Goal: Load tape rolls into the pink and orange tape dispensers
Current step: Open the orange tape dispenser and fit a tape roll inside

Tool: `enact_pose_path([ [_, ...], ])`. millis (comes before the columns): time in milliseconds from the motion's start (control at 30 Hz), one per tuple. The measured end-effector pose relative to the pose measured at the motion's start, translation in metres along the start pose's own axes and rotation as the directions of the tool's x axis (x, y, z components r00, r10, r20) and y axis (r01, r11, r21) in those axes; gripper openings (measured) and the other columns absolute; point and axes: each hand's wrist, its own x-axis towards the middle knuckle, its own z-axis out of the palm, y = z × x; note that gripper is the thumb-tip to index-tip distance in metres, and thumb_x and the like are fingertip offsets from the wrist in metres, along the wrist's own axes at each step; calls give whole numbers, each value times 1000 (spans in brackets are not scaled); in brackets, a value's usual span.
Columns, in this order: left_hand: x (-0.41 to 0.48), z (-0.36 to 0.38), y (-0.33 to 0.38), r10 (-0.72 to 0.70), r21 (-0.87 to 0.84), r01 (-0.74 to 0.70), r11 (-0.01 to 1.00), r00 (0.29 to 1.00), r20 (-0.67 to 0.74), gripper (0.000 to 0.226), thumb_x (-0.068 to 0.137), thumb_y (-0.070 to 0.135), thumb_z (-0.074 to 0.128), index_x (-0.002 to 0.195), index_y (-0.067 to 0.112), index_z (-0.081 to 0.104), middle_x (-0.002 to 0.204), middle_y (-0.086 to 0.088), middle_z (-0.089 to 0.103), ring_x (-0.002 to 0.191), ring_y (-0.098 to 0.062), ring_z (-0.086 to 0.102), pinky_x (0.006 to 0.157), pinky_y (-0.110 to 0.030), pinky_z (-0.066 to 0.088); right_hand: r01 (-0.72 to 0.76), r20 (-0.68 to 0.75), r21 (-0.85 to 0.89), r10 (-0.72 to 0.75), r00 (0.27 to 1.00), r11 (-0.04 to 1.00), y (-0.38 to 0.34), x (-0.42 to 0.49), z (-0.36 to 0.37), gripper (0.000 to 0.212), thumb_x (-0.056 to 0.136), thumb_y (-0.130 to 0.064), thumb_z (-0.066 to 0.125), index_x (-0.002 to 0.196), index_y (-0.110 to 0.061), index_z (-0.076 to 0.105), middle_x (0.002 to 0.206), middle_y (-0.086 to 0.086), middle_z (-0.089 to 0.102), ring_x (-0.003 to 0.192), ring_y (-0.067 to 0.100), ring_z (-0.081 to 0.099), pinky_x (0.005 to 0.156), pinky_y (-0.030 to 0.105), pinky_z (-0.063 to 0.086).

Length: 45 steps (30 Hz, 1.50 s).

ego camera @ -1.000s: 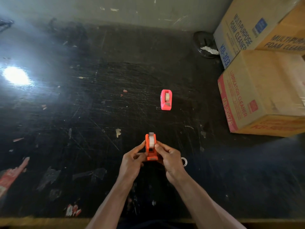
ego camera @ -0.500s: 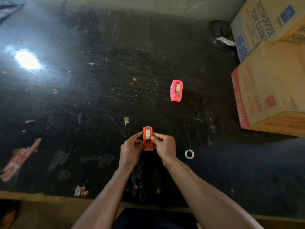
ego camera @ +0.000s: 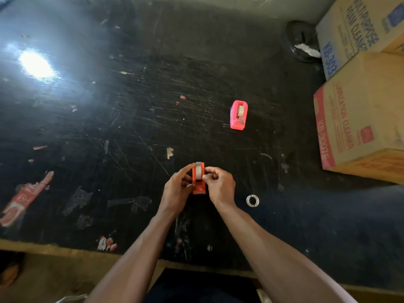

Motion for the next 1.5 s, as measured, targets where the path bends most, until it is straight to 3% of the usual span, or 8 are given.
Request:
enact_pose_path([
  [100, 4, -1, -2, -11, -11, 11, 1000, 999, 35, 70, 90, 2, 70, 144, 42, 49, 100, 5, 66, 91, -9, 69, 86, -30, 60, 57, 19, -29, -57, 998, 998, 0, 1, -1, 30, 95, -7, 68, 122, -18, 72, 110, -5, 72, 89, -6, 62, 81, 9, 51],
  [200, 6, -4, 0, 4, -9, -4, 1000, 998, 60, 71, 91, 0, 69, 140, 48, 50, 96, 4, 66, 88, -8, 69, 80, -23, 58, 75, 39, -22, -74, 997, 997, 1, 4, -4, 26, 99, -9, 64, 123, -16, 72, 112, -7, 70, 85, -11, 59, 69, 0, 45],
  [367, 5, -6, 1, 10, -72, -4, 997, 997, 83, 70, 91, 1, 69, 136, 51, 52, 94, 4, 67, 84, 1, 68, 70, -9, 53, 103, 60, -5, -102, 993, 995, 0, 11, -4, 27, 96, -17, 69, 123, -15, 73, 121, -1, 73, 104, 1, 63, 86, 11, 49],
  [433, 7, -8, 1, 7, -96, 1, 995, 996, 91, 66, 91, 3, 70, 138, 46, 54, 94, 4, 69, 85, 5, 68, 70, -6, 51, 104, 67, -7, -103, 992, 995, 0, 14, -3, 27, 95, -18, 71, 122, -16, 73, 120, -2, 73, 102, 0, 63, 80, 8, 47],
  [600, 13, -11, -1, 5, -159, 10, 987, 996, 92, 53, 94, 19, 70, 126, 59, 57, 92, 3, 75, 88, -5, 74, 84, -28, 57, 108, 103, 6, -108, 989, 994, 0, 20, -6, 27, 95, -17, 71, 122, -16, 72, 113, -9, 69, 84, -10, 59, 65, -2, 45],
  [767, 16, -9, -3, 0, -199, 16, 980, 997, 81, 44, 97, 22, 65, 123, 56, 61, 90, 2, 75, 88, -5, 74, 85, -35, 58, 75, 134, 56, -82, 988, 996, -2, 24, -8, 25, 93, -19, 74, 117, -18, 75, 110, -4, 74, 96, 7, 70, 82, 26, 60],
  [1033, 20, -6, -6, -30, -261, 48, 964, 997, 75, 36, 94, 32, 68, 128, 40, 61, 93, -1, 76, 86, -9, 74, 79, -31, 56, 39, 222, 138, -69, 973, 990, -6, 29, -11, 22, 95, -13, 70, 112, -23, 76, 103, -8, 75, 92, 5, 74, 83, 27, 62],
  [1500, 26, -7, -5, -50, -217, 67, 974, 995, 84, 35, 95, 26, 70, 126, 40, 63, 95, -2, 74, 89, -10, 74, 82, -34, 59, -101, 245, 217, 46, 968, 971, -15, 45, -9, 13, 92, -17, 74, 104, -19, 79, 105, -4, 77, 94, 9, 74, 80, 27, 61],
])
